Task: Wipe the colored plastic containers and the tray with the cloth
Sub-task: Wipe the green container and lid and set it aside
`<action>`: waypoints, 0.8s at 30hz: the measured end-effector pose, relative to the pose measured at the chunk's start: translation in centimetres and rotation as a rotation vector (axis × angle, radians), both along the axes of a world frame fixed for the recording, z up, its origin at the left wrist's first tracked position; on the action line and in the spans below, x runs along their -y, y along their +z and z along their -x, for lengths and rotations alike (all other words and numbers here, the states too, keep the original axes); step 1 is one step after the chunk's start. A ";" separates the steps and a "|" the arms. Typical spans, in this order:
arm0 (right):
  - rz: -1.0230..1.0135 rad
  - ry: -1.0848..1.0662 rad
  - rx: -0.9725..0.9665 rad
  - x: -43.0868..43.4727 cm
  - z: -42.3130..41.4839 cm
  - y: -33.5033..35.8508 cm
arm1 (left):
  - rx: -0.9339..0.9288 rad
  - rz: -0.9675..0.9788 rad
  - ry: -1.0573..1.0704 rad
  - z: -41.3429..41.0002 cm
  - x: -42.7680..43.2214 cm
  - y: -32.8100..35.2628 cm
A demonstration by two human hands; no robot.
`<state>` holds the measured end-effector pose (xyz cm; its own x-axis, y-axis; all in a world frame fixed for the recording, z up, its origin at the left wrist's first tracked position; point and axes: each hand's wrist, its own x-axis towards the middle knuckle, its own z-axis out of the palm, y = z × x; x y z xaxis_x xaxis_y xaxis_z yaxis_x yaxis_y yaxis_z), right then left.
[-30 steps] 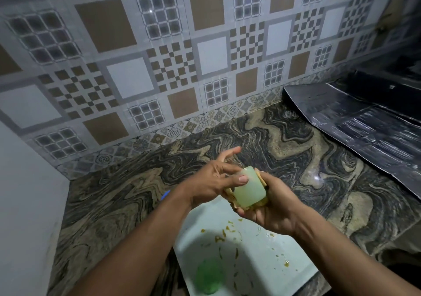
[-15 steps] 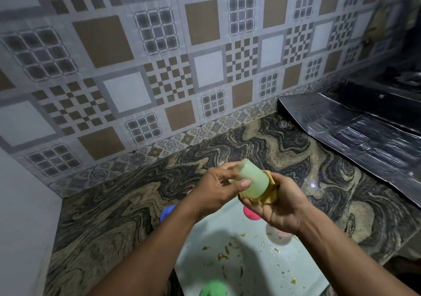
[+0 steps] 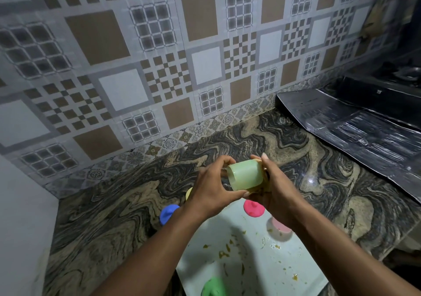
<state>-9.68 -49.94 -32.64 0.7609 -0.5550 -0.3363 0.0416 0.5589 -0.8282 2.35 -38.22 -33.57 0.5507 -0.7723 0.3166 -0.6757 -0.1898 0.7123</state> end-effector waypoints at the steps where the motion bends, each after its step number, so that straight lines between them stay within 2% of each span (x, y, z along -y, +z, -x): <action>1: 0.043 -0.005 -0.024 -0.1 -0.1 -0.3 | 0.020 0.001 -0.013 0.1 0.0 0.0; 6: 0.125 -0.069 -0.089 -0.3 -0.6 -1.4 | 0.227 -0.040 -0.115 0.8 0.0 -0.7; 10: 0.102 -0.060 -0.108 -0.1 -0.7 -1.5 | 0.244 -0.044 -0.130 0.8 -0.1 -1.3; 12: 0.105 -0.070 -0.115 -0.2 -0.9 -1.4 | 0.148 -0.033 -0.099 0.9 -0.3 -1.2; 17: 0.087 -0.091 -0.071 -0.4 -1.2 -1.0 | -0.420 0.036 -0.011 1.1 -0.5 -2.2; 19: 0.145 -0.095 -0.085 -0.7 -1.1 -1.1 | -0.494 0.042 0.003 0.9 -0.6 -3.0; 21: 0.238 -0.107 -0.102 -1.0 -1.1 -1.2 | -0.462 0.026 0.013 0.9 -0.6 -3.1; 24: 0.339 -0.121 -0.124 -1.2 -1.2 -1.5 | -0.197 0.017 0.018 0.7 -0.8 -2.4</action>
